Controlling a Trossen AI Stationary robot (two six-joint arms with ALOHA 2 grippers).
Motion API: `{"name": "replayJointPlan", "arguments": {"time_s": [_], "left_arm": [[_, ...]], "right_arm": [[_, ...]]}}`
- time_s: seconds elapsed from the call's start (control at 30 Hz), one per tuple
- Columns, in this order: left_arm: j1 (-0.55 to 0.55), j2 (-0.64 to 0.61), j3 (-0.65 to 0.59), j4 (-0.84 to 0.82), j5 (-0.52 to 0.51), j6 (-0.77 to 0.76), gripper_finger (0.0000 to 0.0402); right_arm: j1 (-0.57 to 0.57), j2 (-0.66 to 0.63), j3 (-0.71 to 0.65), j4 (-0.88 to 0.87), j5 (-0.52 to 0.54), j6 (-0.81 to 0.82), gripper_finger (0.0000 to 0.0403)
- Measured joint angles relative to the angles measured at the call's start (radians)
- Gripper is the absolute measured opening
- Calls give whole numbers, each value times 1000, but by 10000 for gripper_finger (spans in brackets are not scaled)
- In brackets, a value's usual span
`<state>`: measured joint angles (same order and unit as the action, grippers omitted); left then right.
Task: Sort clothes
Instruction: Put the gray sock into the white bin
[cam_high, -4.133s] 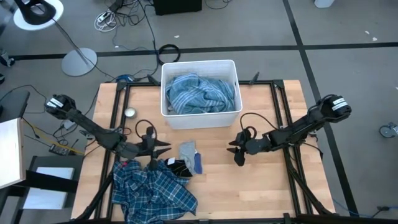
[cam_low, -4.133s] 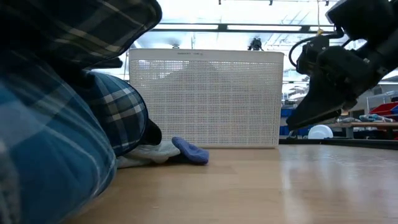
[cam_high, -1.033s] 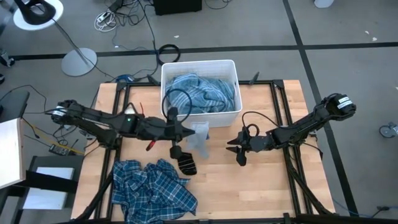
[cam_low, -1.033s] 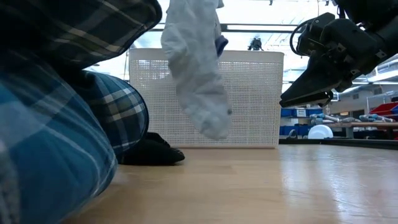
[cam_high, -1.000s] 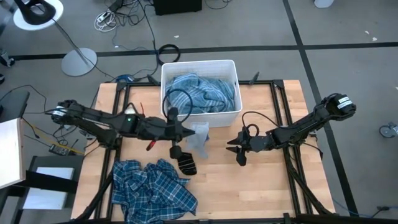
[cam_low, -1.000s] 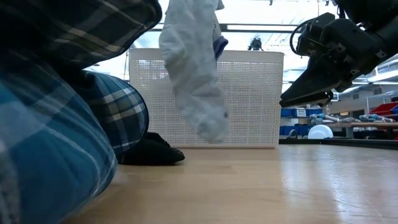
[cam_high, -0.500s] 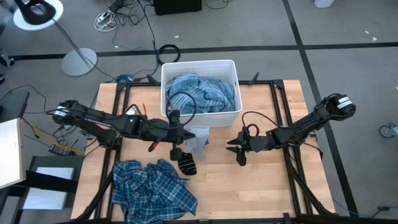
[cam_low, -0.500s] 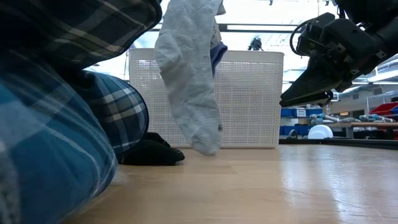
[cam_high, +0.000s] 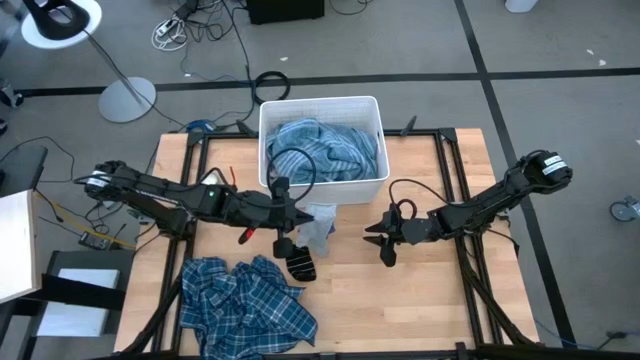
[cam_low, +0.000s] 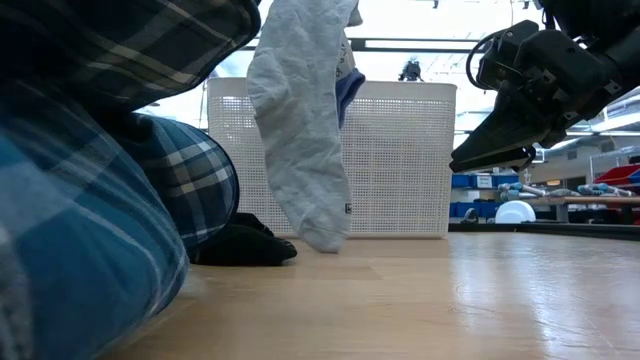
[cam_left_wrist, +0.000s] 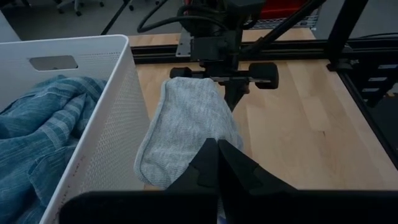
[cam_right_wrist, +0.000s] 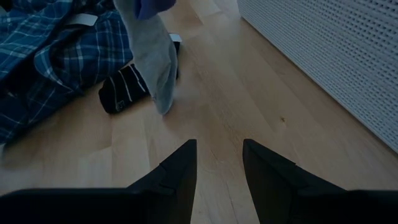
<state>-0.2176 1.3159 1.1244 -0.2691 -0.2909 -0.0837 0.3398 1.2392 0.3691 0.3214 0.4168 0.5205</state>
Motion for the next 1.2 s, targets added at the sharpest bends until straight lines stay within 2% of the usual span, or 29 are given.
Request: {"name": "replayJointPlan", "arguments": {"time_s": [0.27, 0.6, 0.9, 1.0, 1.2], "left_arm": [[0, 0, 0, 0, 0, -1, 9], [0, 0, 0, -3, 0, -26, 48], [0, 0, -1, -23, 0, -51, 50], [0, 24, -1, -27, 1, -83, 51], [-1, 168, -1, -64, 24, -114, 51]], "right_arm": [[0, 0, 0, 0, 0, 0, 132], [0, 0, 0, 0, 0, 0, 132], [0, 0, 0, 0, 0, 0, 132], [0, 0, 0, 0, 0, 0, 132], [0, 0, 0, 2, 0, 0, 132]]}}
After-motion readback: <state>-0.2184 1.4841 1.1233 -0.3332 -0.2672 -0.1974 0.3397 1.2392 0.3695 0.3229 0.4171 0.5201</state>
